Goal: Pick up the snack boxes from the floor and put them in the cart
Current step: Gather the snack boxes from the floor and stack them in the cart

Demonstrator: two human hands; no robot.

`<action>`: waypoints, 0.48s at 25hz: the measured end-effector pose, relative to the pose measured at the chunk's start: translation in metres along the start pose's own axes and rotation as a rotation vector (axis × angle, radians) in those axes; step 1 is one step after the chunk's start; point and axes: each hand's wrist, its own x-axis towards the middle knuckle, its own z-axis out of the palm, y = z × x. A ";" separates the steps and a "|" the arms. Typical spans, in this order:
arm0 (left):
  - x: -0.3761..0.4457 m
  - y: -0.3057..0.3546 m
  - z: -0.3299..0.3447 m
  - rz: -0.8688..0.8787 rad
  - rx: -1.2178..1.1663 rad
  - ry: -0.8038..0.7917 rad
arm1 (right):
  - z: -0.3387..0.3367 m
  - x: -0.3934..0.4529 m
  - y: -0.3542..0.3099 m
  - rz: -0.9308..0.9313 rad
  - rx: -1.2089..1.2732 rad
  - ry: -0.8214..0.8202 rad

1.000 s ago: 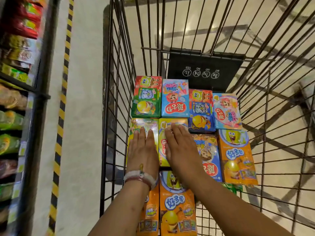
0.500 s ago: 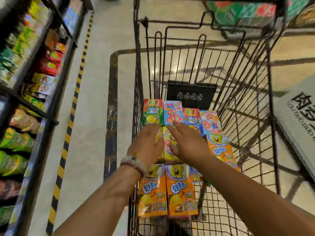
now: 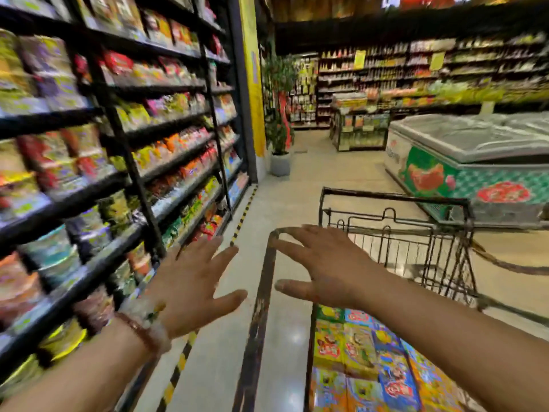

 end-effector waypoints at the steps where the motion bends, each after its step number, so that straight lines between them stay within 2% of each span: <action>1: -0.020 -0.003 -0.012 -0.044 0.005 0.006 | -0.009 -0.001 -0.015 -0.022 0.000 -0.045; 7: -0.136 0.011 -0.051 -0.293 0.004 0.056 | -0.037 -0.031 -0.077 -0.207 0.077 -0.168; 10: -0.184 0.033 -0.058 -0.390 0.003 0.097 | -0.043 -0.057 -0.098 -0.306 0.089 -0.179; 12: -0.216 0.049 -0.060 -0.459 0.006 0.070 | -0.046 -0.072 -0.112 -0.380 0.097 -0.179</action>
